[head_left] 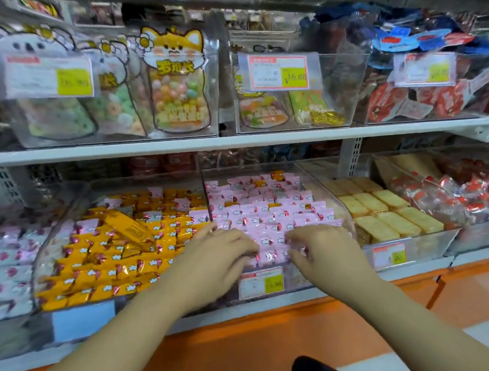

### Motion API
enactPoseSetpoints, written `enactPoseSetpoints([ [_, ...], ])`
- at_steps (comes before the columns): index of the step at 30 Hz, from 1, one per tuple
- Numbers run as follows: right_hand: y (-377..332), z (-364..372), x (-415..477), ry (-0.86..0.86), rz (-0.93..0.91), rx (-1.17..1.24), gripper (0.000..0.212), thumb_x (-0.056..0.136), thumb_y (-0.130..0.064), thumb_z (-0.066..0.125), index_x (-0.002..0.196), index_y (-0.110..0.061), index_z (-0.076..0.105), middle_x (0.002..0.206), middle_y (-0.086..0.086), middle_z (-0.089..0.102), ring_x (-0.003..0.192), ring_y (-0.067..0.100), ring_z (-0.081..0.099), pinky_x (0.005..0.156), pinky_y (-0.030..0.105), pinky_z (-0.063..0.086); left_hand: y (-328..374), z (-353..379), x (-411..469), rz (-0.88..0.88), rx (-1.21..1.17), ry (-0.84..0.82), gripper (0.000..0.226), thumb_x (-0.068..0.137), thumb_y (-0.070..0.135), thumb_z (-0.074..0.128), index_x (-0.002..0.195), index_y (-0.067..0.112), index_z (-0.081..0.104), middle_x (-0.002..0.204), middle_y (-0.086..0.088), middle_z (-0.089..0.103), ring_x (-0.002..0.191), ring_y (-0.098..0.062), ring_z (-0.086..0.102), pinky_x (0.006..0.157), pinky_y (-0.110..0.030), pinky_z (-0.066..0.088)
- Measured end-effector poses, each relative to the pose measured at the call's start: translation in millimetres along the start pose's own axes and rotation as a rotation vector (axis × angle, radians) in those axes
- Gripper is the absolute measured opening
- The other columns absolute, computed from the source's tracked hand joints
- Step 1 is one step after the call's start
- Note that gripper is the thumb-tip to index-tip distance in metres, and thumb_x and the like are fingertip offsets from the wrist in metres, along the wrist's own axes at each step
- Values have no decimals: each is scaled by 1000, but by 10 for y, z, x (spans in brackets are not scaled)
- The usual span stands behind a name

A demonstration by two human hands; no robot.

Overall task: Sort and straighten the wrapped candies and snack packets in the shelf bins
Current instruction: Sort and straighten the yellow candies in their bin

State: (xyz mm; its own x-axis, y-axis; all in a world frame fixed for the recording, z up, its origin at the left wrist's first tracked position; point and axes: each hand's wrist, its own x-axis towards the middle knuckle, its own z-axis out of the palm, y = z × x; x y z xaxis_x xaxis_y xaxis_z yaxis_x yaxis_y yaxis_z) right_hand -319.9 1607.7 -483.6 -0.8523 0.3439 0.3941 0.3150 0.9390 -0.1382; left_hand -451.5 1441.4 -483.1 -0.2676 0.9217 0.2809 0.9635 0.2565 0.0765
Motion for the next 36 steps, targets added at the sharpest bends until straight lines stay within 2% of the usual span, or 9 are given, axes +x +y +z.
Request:
enactPoseSetpoints([
  [3,-287,107,126,-10,-60,67,28,92,-31,51,118,-28,62,110,-7,67,99,16,58,86,27,38,-334,-58,-376,-105,-29,122,35,94,37,35,114,31,63,115,16,62,110,-7,55,111,-37,27],
  [8,-793,246,318,64,-138,133,22,90,-26,56,108,-22,69,96,-1,71,87,20,61,74,25,32,-758,-81,-802,-242,-55,202,34,92,37,38,114,33,64,113,19,62,108,-5,55,108,-32,24],
  [15,-1296,394,556,203,-145,90,16,81,-28,59,90,-21,71,87,-2,70,82,23,63,81,40,43,-1142,-196,-1192,-320,-75,304,37,90,37,36,108,28,67,105,12,67,100,-12,61,101,-46,40],
  [20,-1816,577,748,19,-203,123,31,89,-36,56,118,-27,60,115,-6,63,106,16,55,90,35,44,-1371,-301,-1443,-473,-156,364,26,94,28,49,114,25,65,113,9,62,108,-12,54,97,-35,42],
  [23,-2003,745,859,-25,-141,144,52,87,-42,57,135,-25,44,129,-1,55,116,19,50,96,35,43,-1473,-342,-1545,-522,-156,374,26,94,26,50,116,26,65,120,10,59,115,-12,50,103,-39,39],
  [26,-2119,839,929,-46,-92,125,61,86,-49,57,138,-24,39,131,0,54,118,22,48,98,38,42,-1585,-369,-1638,-560,-213,402,27,93,20,54,117,25,64,121,11,58,113,-8,47,103,-35,38],
  [29,-2196,840,1007,-66,-83,122,53,89,-44,56,137,-25,43,125,2,57,114,22,49,96,38,42,-1634,-395,-1684,-574,-298,409,28,94,21,51,119,27,62,121,18,54,112,1,42,101,-22,33],
  [34,-2204,811,1087,-61,-10,461,36,88,-30,61,123,-24,58,114,-5,63,105,16,57,88,31,46,-1600,-425,-1685,-601,-396,416,32,95,24,50,126,32,56,120,24,50,112,2,45,100,-26,39],
  [36,-2211,771,1065,-82,-9,615,28,89,-27,60,117,-26,60,106,-9,63,97,17,60,84,31,49,-1592,-423,-1657,-613,-428,416,40,96,26,49,134,35,46,124,23,51,97,2,52,91,-27,45],
])
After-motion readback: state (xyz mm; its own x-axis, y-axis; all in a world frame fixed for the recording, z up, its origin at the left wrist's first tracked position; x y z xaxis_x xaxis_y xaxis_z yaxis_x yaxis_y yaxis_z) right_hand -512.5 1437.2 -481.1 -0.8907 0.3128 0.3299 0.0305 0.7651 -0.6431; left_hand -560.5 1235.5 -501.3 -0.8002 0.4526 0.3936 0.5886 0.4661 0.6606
